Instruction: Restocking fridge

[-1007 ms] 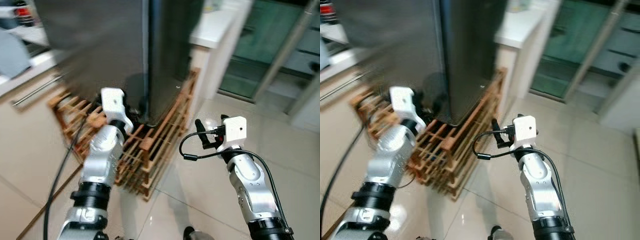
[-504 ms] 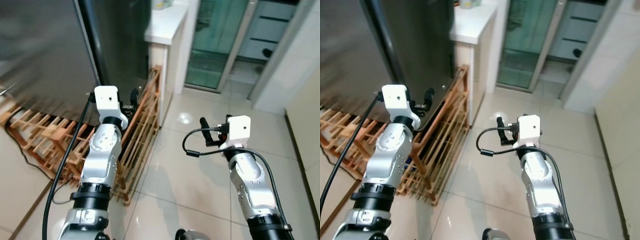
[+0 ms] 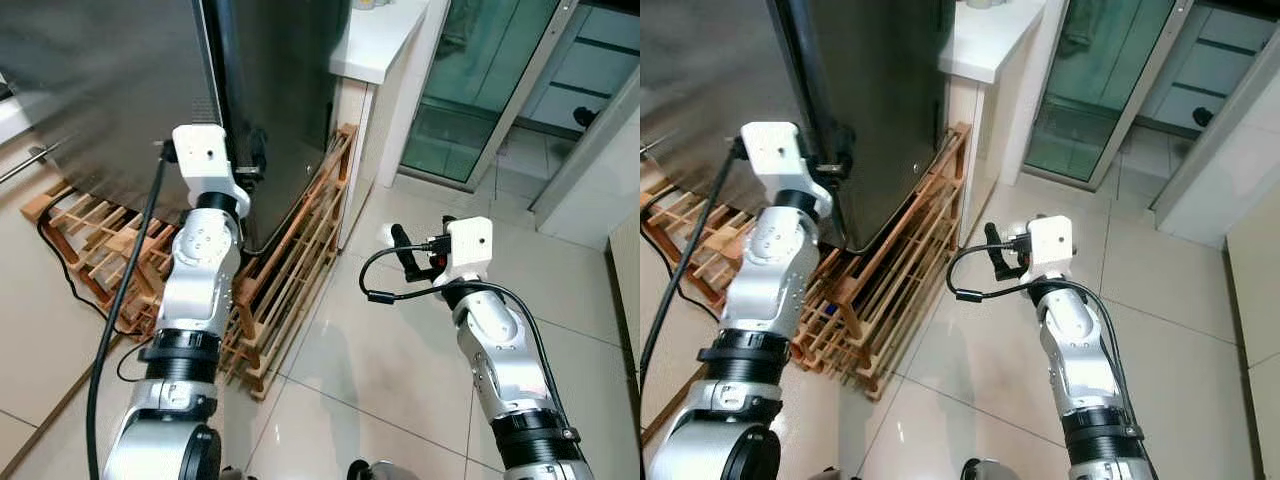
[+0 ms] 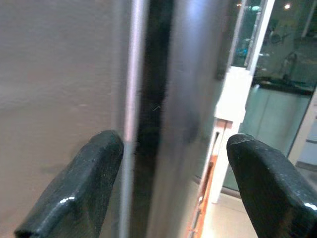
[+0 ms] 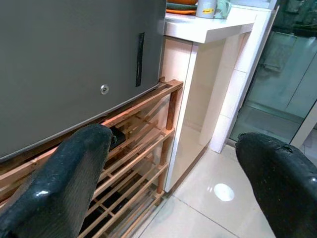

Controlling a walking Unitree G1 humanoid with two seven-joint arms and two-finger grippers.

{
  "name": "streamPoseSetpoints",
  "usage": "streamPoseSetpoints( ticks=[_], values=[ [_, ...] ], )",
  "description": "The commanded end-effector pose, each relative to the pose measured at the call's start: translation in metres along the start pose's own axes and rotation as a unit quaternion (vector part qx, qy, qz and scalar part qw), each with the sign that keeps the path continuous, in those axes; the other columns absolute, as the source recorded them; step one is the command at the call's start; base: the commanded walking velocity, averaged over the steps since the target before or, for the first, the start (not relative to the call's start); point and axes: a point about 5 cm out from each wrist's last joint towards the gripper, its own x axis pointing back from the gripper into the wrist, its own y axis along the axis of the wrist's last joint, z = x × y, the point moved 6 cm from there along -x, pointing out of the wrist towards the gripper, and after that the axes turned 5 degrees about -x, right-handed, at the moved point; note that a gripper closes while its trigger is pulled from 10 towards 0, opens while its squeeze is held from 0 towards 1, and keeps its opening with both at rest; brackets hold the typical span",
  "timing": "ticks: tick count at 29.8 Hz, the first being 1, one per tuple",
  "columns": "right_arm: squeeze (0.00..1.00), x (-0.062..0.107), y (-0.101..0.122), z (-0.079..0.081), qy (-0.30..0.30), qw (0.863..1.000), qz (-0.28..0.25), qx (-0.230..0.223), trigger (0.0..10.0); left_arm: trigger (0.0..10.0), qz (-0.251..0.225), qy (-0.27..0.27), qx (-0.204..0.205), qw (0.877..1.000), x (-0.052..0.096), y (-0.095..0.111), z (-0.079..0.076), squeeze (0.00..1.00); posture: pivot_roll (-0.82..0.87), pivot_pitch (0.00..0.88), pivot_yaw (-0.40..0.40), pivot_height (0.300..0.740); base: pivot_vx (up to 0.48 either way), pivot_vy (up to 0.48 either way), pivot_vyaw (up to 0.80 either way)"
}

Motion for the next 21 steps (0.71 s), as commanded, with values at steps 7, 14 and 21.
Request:
streamPoseSetpoints(
  ticks=[7,14,21],
  values=[
    [0.0,0.002,-0.008,0.004,0.001,1.0,0.007,-0.004,10.0,10.0,-0.018,-0.028,0.008,0.999,-0.014,0.015,-0.024,0.0,-0.06,0.0,-0.027,0.74,0.0,0.0,0.0],
    [0.0,0.0,-0.007,0.007,-0.002,1.0,0.004,-0.009,10.0,10.0,0.02,-0.066,0.001,0.998,-0.024,-0.001,-0.05,0.0,-0.08,0.0,-0.008,0.74,0.0,0.0,0.0],
    [0.0,0.005,-0.014,0.013,0.016,1.0,0.016,-0.007,10.0,10.0,0.041,-0.229,0.08,0.969,-0.021,0.005,-0.145,0.0,-0.1,0.0,-0.002,0.74,0.0,0.0,0.0]
  ],
)
